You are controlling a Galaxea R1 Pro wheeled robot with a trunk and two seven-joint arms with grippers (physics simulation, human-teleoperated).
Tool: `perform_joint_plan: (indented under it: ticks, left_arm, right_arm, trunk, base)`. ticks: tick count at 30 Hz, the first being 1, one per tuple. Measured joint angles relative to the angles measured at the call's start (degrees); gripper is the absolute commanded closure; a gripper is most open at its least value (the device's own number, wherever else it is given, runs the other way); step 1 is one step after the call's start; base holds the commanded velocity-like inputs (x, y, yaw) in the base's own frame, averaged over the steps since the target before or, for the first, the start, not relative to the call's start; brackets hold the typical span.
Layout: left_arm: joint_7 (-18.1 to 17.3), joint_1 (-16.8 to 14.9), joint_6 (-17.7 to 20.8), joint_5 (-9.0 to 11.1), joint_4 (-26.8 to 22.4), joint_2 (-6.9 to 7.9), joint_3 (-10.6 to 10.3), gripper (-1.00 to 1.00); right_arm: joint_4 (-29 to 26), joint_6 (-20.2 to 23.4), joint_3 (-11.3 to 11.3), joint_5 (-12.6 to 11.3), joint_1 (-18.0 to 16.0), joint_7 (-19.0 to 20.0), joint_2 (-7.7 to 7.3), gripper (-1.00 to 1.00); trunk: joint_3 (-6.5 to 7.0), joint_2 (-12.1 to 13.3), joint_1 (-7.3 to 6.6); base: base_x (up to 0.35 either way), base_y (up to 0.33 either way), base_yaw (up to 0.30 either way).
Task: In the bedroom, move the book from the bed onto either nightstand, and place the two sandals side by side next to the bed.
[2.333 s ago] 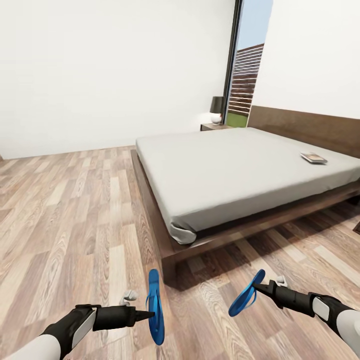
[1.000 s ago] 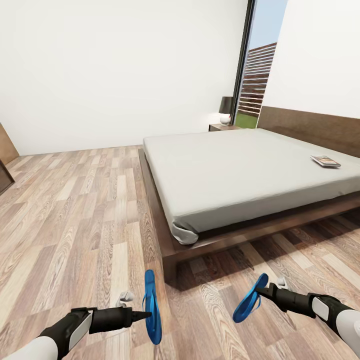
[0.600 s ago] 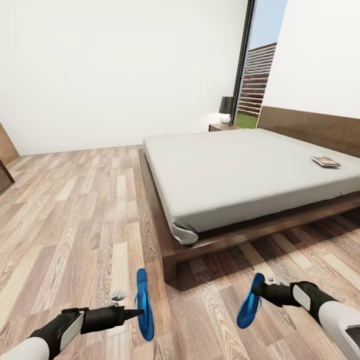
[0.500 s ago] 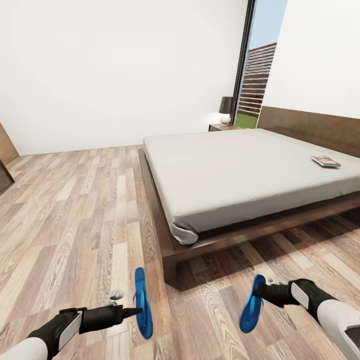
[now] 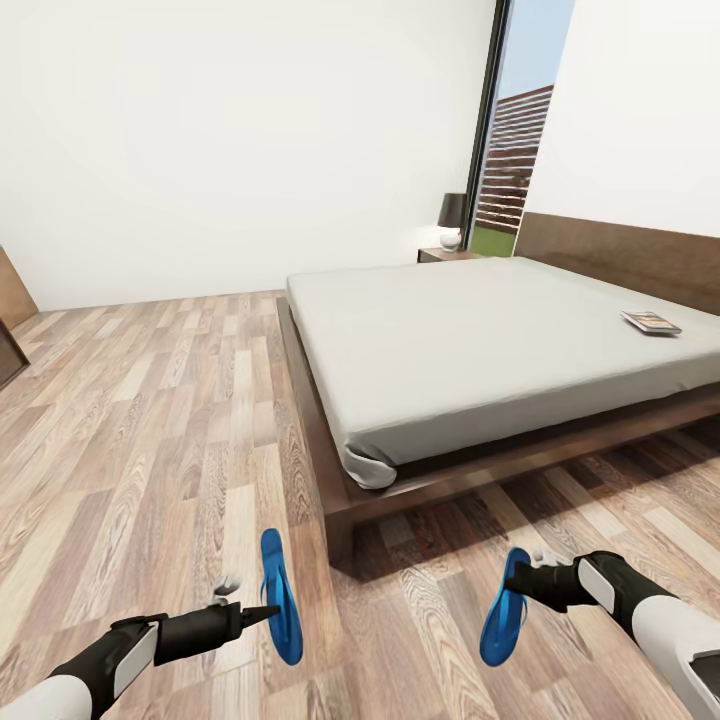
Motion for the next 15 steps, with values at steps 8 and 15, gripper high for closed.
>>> perform_joint_plan:
  ticks: [8, 15]
  left_arm:
    - [0.0, 0.0, 0.1, 0.1, 0.5, 0.16, 0.1, 1.0]
    - [0.1, 0.0, 0.2, 0.1, 0.5, 0.19, 0.1, 1.0]
  right_arm:
    - [0.4, -0.4, -0.7, 0.0, 0.0, 0.2, -0.07, 1.0]
    - [0.8, -0.5, -0.7, 0.1, 0.0, 0.0, -0.03, 1.0]
  trunk:
    - [0.0, 0.0, 0.0]
    - [-0.04, 0.0, -0.01]
  base:
    - [0.0, 0.0, 0.0]
    - [0.061, 0.0, 0.123]
